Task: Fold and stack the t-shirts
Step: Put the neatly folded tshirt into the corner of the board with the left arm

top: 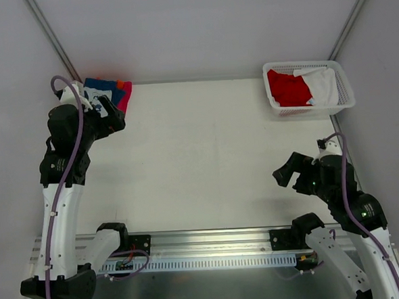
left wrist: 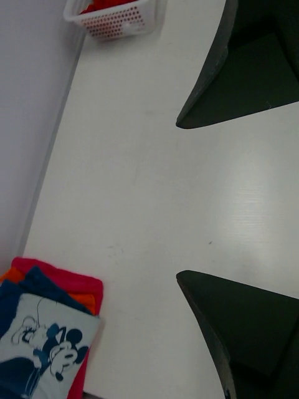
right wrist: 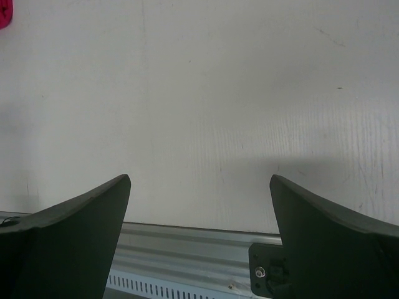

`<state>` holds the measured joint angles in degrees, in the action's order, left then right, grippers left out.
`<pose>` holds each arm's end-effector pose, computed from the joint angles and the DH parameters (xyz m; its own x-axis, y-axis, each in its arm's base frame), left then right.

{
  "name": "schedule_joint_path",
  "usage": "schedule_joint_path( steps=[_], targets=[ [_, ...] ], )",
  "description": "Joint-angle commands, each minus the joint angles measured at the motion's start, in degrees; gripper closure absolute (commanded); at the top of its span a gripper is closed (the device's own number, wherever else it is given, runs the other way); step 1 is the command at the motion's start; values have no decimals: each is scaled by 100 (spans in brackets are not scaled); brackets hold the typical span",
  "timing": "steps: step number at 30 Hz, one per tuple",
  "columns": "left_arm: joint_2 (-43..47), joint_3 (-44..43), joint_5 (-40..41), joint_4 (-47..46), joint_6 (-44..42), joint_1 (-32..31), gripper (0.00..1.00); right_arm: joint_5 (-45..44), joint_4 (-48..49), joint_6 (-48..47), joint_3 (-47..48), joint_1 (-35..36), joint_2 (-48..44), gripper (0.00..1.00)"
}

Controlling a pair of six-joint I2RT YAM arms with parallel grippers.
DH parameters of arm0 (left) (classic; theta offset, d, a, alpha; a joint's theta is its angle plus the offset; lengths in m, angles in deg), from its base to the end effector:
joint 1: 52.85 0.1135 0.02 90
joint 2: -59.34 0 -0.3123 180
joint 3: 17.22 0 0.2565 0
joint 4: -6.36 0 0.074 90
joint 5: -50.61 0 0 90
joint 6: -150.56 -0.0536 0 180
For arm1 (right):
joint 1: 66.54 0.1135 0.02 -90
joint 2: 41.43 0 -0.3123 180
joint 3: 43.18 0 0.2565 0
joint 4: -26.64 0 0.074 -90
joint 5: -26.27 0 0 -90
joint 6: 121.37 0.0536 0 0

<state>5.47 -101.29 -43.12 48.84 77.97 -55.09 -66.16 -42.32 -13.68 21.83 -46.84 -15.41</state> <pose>0.1818 -0.0106 0.4676 -0.2335 -0.2897 -0.9282 0.0342 0.9516 -0.3056 0.0471 0.0145 0.3482 -0.5399 0.1292 -0.8318 -0.1450 0.9591 0.2431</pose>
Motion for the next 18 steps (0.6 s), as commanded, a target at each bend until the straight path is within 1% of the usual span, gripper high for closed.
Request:
schedule_joint_path(
  steps=[1, 3, 4, 8, 9, 14, 18],
  targets=[
    [-81, -126, 1119, 901, -318, -13, 1, 164, 183, 155, -95, 16, -45, 1],
    [-80, -214, 1364, 1094, -378, -48, 1, 182, 139, 173, -103, 25, -44, 1],
    [-124, -266, 1757, 1322, -370, -57, 1, 182, 113, 173, -103, 25, -88, 0],
    [-220, -153, 2848, 1438, -396, -75, 1, 147, 51, 182, -112, 25, -150, 0],
    [-256, -135, 2938, 1438, -274, -75, 1, 147, 42, 191, -112, 25, -141, 1],
    [-923, -109, 2957, 1473, -194, -84, 1, 182, 95, 191, -139, 25, -62, 0],
    [-1056, -21, 2369, 1456, -212, -84, 1, 138, 86, 147, -165, 25, -71, 1]
  ],
)
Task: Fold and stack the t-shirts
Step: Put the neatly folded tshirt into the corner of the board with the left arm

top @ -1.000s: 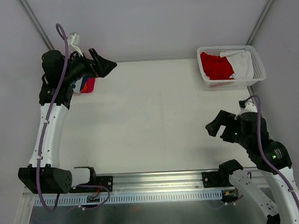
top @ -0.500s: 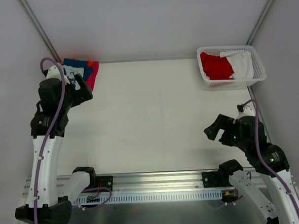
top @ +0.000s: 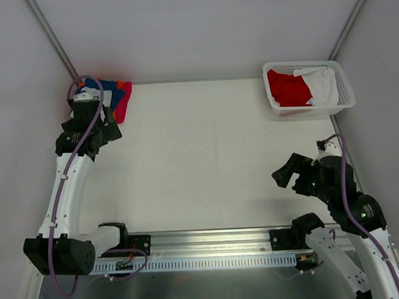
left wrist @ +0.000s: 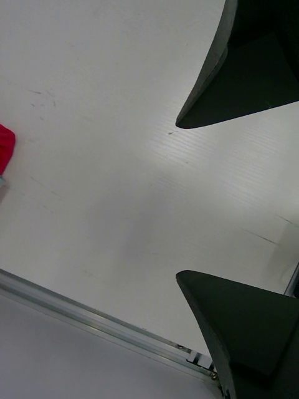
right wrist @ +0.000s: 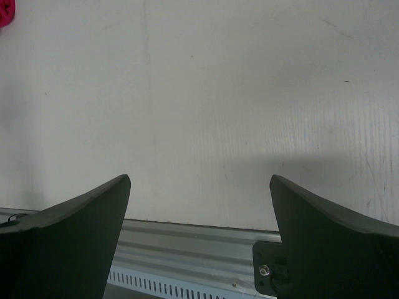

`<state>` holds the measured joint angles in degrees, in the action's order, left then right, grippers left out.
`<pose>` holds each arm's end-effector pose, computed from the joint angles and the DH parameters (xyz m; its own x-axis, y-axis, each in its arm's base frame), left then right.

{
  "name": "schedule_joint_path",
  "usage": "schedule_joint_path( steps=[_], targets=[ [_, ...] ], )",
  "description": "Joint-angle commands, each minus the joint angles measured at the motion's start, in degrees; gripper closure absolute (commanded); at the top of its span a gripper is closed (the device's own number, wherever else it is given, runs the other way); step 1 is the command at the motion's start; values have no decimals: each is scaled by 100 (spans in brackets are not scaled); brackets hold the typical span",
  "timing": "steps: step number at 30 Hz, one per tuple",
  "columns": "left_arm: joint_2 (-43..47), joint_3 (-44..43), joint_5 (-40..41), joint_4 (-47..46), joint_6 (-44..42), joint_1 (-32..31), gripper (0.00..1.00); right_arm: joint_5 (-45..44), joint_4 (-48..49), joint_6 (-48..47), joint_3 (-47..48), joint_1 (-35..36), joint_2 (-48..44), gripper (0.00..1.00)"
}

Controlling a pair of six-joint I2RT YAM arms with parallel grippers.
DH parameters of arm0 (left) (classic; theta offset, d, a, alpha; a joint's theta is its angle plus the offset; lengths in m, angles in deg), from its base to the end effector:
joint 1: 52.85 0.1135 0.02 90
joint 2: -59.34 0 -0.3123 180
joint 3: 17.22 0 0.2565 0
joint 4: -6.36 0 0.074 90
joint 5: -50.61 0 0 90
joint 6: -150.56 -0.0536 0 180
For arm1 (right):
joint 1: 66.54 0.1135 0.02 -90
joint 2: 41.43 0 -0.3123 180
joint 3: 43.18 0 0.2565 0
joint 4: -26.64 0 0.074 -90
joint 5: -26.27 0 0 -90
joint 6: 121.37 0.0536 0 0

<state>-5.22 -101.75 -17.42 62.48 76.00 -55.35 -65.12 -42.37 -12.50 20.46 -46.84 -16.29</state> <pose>0.2275 0.0101 0.4101 -0.4985 -0.2254 -0.8371 -0.4088 0.9126 -0.0022 0.0456 0.0149 0.3411 -0.5549 0.1447 -0.8192 -0.1457 0.9526 0.2670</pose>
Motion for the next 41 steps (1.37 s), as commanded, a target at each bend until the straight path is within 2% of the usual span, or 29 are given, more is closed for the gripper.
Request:
schedule_joint_path(
  steps=[1, 3, 9, 12, 23, 29, 36, 41],
  targets=[
    [13, 34, -211, 83, -15, -57, 1, 25, 82, 11, -53, 25, 17, 1],
    [48, 8, -159, 83, 3, -57, 1, 33, 90, 2, -80, 25, 8, 0],
    [215, -124, -782, 48, -147, -57, 1, 42, 82, 29, -221, 25, -62, 1],
    [207, -72, -686, -49, -191, -57, 1, 33, 64, 37, -221, 16, -106, 1],
    [241, 438, -1143, -567, -270, -31, 1, -81, -24, -86, -203, 25, -36, 0],
    [364, 658, -1802, -787, -173, 224, 1, 16, 99, -86, -282, 25, 69, 0],
    [426, 675, -1785, -805, -217, 215, 1, 7, 108, -94, -291, 25, 61, 1],
    [636, 772, -1784, -848, -112, 549, 1, -19, 90, -103, -335, 25, 17, 0]
  ],
)
